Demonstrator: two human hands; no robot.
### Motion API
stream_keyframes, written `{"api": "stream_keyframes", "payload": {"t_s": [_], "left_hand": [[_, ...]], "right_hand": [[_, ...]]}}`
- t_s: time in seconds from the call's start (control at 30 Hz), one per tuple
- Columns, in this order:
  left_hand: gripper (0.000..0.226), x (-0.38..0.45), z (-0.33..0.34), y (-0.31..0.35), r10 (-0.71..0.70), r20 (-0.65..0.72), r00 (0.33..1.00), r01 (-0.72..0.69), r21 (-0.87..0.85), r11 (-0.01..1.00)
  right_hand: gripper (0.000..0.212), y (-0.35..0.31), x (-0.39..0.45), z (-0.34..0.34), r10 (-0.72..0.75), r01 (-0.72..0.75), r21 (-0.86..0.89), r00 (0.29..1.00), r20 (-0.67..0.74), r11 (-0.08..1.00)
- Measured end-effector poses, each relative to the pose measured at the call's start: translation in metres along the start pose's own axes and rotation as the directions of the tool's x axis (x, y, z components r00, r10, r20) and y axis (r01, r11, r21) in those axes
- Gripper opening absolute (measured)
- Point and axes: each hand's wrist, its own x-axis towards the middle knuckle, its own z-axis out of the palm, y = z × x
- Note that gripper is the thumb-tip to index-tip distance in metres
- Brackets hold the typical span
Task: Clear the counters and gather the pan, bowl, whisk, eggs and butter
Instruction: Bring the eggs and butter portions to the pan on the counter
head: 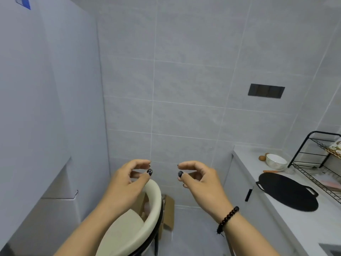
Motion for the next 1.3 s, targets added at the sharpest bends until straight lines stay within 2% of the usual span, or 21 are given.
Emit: {"api": "stream_keyframes", "payload": {"t_s": [0.17, 0.3, 0.47, 0.53, 0.7, 0.8, 0.97, 1.2, 1.3], "left_hand": [[0.023, -0.013, -0.074, -0.011, 0.05, -0.046, 0.998, -0.049, 0.026, 0.998], [0.026, -0.03, -0.149, -0.018, 0.144, -0.107, 0.984, -0.133, 0.102, 0.986], [0.027, -0.059, -0.255, -0.032, 0.363, -0.168, 0.916, -0.321, 0.231, 0.918], [0.027, -0.066, -0.278, -0.033, 0.45, -0.176, 0.875, -0.393, 0.283, 0.875], [0.031, -0.073, -0.341, -0.048, 0.538, -0.252, 0.805, -0.449, 0.336, 0.828], [0.038, -0.071, -0.366, -0.061, 0.518, -0.311, 0.797, -0.417, 0.336, 0.844], [0.052, -0.071, -0.385, -0.081, 0.411, -0.333, 0.849, -0.34, 0.251, 0.906], [0.079, -0.069, -0.399, -0.08, 0.23, -0.186, 0.955, -0.247, -0.075, 0.966], [0.072, -0.062, -0.406, -0.08, 0.161, -0.118, 0.98, -0.183, -0.202, 0.962]], "right_hand": [[0.019, -0.041, 0.004, 0.071, -0.051, 0.05, 0.035, 0.998, 0.031, 0.998], [0.018, -0.079, -0.002, 0.142, -0.087, 0.083, 0.102, 0.995, 0.04, 0.991], [0.016, -0.121, -0.024, 0.241, -0.107, 0.103, 0.156, 0.994, 0.019, 0.982], [0.016, -0.129, -0.032, 0.261, -0.116, 0.115, 0.165, 0.993, 0.0, 0.98], [0.017, -0.152, -0.06, 0.312, -0.083, 0.084, 0.142, 0.996, -0.017, 0.986], [0.018, -0.167, -0.074, 0.327, -0.092, 0.092, 0.096, 0.996, -0.004, 0.991], [0.019, -0.195, -0.093, 0.341, -0.108, 0.108, 0.001, 0.994, 0.008, 0.994], [0.018, -0.222, -0.13, 0.348, -0.096, 0.094, -0.033, 0.993, -0.074, 0.995], [0.017, -0.227, -0.143, 0.352, -0.083, 0.077, -0.058, 0.988, -0.126, 0.995]]}}
